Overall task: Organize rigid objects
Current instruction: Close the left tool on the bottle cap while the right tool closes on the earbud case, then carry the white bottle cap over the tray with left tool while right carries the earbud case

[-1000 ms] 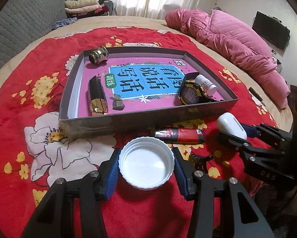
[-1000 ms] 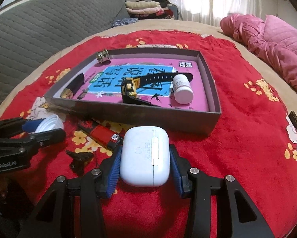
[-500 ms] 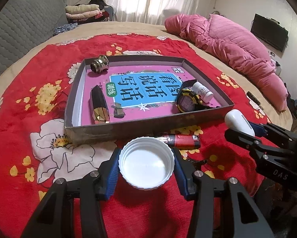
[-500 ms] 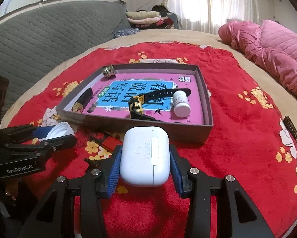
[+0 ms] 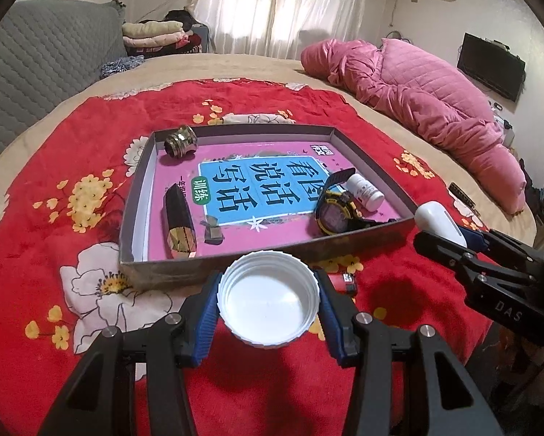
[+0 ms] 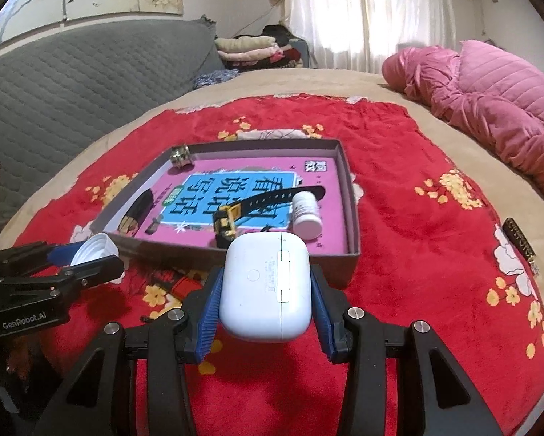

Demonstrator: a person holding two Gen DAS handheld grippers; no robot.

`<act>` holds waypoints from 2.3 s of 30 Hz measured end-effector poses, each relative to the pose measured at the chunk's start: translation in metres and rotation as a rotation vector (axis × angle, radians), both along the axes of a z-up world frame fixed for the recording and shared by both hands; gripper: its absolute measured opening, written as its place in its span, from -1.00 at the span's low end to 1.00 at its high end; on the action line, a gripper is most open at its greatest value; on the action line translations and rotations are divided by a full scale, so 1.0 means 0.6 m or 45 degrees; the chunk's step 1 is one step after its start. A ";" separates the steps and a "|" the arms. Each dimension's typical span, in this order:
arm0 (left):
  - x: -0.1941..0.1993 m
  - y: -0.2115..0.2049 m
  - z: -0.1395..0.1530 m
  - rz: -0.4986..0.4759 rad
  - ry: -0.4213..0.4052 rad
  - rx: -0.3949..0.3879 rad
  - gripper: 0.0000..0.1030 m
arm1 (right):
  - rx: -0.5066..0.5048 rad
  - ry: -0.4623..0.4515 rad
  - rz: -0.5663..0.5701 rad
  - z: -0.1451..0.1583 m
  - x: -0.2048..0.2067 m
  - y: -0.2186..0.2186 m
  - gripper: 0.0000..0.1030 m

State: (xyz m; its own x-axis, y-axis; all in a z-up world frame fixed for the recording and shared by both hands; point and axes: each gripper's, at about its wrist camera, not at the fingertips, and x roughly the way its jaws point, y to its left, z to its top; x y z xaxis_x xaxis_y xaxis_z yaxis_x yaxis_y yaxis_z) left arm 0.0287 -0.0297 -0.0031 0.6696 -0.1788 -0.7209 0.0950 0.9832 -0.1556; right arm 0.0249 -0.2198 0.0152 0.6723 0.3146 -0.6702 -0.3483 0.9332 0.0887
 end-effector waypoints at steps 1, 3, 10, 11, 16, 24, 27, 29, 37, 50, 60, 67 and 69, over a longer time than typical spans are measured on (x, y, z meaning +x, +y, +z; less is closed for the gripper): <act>0.002 0.000 0.000 0.003 -0.001 0.000 -0.04 | -0.002 -0.002 -0.004 0.000 0.001 -0.001 -0.11; 0.010 0.001 0.000 0.013 -0.007 0.004 -0.04 | -0.003 -0.003 -0.012 0.001 0.004 -0.002 -0.11; 0.041 0.007 0.006 0.045 -0.032 -0.013 -0.04 | -0.003 0.008 -0.047 0.002 0.018 -0.006 -0.11; 0.046 0.008 0.006 0.049 -0.036 -0.015 -0.04 | -0.010 0.007 -0.049 0.003 0.019 -0.006 -0.11; 0.068 0.012 0.004 0.063 -0.053 -0.010 -0.04 | -0.028 0.007 -0.076 0.005 0.035 -0.008 -0.11; 0.099 0.022 0.001 0.091 -0.089 0.004 -0.04 | -0.052 0.013 -0.108 0.006 0.074 -0.002 -0.11; 0.110 0.024 -0.008 0.096 -0.079 -0.001 -0.04 | -0.066 0.016 -0.111 0.004 0.081 0.002 -0.11; 0.118 0.026 -0.015 0.094 -0.071 -0.010 -0.04 | -0.078 0.021 -0.110 0.002 0.084 0.004 -0.11; 0.133 0.026 -0.027 0.066 -0.068 -0.022 -0.04 | -0.122 0.052 -0.103 -0.014 0.102 0.019 -0.11; 0.148 0.021 -0.043 0.046 -0.032 -0.014 -0.04 | -0.094 0.076 -0.168 -0.042 0.140 0.010 -0.11; 0.150 0.019 -0.045 0.046 -0.027 -0.019 -0.04 | -0.099 0.075 -0.156 -0.050 0.156 0.016 -0.11; 0.151 0.015 -0.046 0.036 -0.023 -0.021 -0.04 | -0.111 0.092 -0.143 -0.060 0.162 0.026 -0.11; 0.152 0.013 -0.047 0.034 -0.017 -0.023 -0.04 | -0.116 0.092 -0.142 -0.060 0.161 0.027 -0.11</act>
